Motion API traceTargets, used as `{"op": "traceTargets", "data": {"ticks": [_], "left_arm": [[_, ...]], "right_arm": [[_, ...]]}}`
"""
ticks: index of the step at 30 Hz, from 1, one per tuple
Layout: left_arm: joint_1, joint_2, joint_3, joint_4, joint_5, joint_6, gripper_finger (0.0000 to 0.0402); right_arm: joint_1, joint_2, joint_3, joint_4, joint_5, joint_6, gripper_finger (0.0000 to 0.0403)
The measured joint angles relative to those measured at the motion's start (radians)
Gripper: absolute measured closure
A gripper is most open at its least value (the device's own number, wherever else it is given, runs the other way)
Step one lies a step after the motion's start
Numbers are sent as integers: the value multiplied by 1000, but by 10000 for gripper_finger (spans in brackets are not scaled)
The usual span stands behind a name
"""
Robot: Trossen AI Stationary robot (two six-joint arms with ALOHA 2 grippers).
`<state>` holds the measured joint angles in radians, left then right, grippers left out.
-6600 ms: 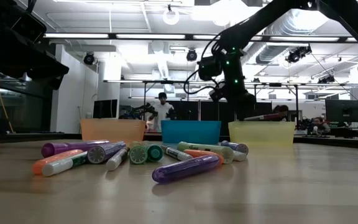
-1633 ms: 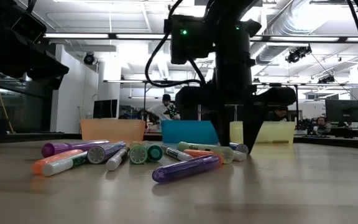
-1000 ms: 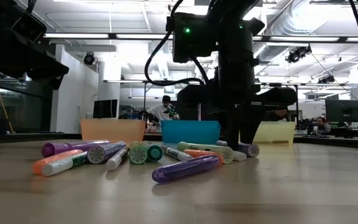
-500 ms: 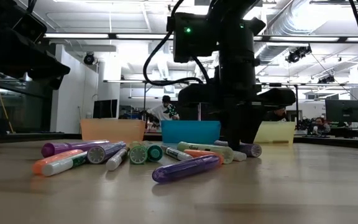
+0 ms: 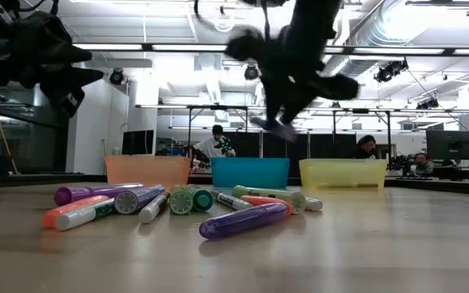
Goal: Pick & Place Markers
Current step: Put the right light violet highlighter into the orange bin
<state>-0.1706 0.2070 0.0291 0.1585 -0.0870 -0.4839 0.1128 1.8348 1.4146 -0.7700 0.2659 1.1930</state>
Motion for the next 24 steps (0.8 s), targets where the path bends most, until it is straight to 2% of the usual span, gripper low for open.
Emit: {"op": "traceTargets", "data": {"ticks": [5,14,24], "left_arm": [[0,0,68,12,-10,12,262],[0,23,163,5,-32,62,262],[1,216,348,8,-72,159,262]], "right_arm": [[0,-27,0,258,53,-188,347],[-1,-29,11,679,32,-465,347],[-2,-29,12,870,-19,-577,347]]}}
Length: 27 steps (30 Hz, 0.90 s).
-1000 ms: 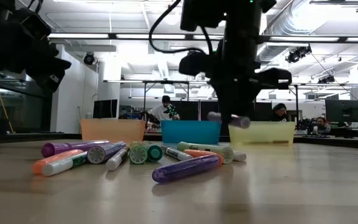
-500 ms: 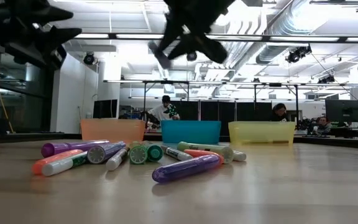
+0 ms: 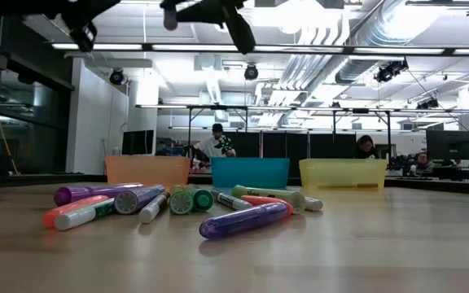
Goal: Pick & Place Markers
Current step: Put the right light violet highlighter into the orange bin
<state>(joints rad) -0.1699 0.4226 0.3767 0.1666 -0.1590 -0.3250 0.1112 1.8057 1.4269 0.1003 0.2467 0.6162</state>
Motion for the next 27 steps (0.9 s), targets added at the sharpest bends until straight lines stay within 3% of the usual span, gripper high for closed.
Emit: {"op": "traceTargets", "data": {"ticks": [7,13,27], "left_arm": [[0,167,138,1,-43,108,262],[0,276,207,8,-83,138,262],[0,394,230,170,-55,74,262]], "right_arm": [[0,0,28,45,-16,-75,347],[0,-1,83,-20,-15,-159,347],[0,-2,95,-97,-111,-242,347]]}}
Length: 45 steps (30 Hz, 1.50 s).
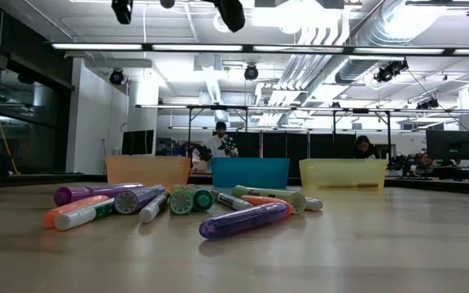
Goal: Pick & Place Markers
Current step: Put the right light violet highlighter into the orange bin
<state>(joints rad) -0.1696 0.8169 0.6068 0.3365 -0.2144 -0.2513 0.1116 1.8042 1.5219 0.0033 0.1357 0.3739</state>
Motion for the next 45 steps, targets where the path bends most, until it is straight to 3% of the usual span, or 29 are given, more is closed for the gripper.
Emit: {"op": "traceTargets", "data": {"ticks": [10,17,24,35,41,45], "left_arm": [[0,63,0,49,-6,-94,266],[-1,63,0,74,-13,-78,350],[-1,63,0,74,-25,-68,347],[-1,64,-1,75,-72,-71,347],[0,64,-1,76,-129,-59,347],[0,64,3,68,-202,-39,347]], "right_arm": [[-21,0,0,24,-51,-45,347],[-21,0,0,22,-83,-77,348],[-21,0,0,21,-86,-85,347],[-29,-15,0,-9,-83,-88,275],[-52,-101,-1,-124,-81,-88,261],[-66,-173,-1,-276,19,-88,257]]}}
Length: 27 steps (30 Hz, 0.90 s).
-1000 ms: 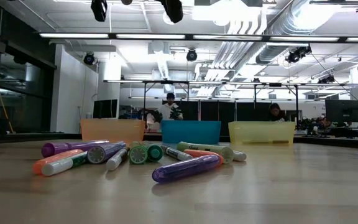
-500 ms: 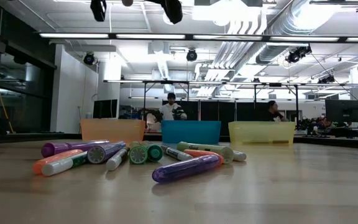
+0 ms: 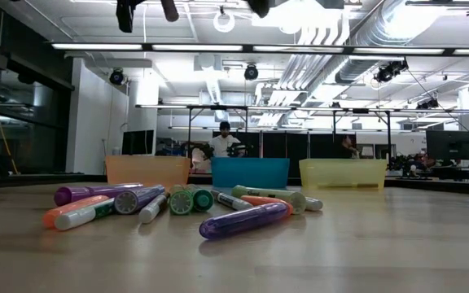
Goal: Pick & Place Markers
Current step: Put the right light violet highlighter into the orange bin
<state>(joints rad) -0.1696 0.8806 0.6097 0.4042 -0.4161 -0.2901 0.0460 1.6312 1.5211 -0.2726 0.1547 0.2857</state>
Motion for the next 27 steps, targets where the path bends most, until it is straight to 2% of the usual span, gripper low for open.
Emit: {"op": "traceTargets", "data": {"ticks": [3,6,9,14,21,27], "left_arm": [[8,0,49,-99,-45,28,347],[60,0,141,-309,-30,33,347],[149,7,241,-529,30,42,347],[349,43,354,-799,206,108,347],[646,117,387,-928,481,255,347],[856,231,387,-969,642,387,347]], "right_arm": [[-1,-61,0,-143,106,2,257],[0,-104,0,-290,192,3,257],[0,-125,0,-420,246,35,256],[0,-128,-3,-585,316,120,257],[0,-126,-81,-604,312,214,258],[0,-126,-161,-598,298,294,257]]}}
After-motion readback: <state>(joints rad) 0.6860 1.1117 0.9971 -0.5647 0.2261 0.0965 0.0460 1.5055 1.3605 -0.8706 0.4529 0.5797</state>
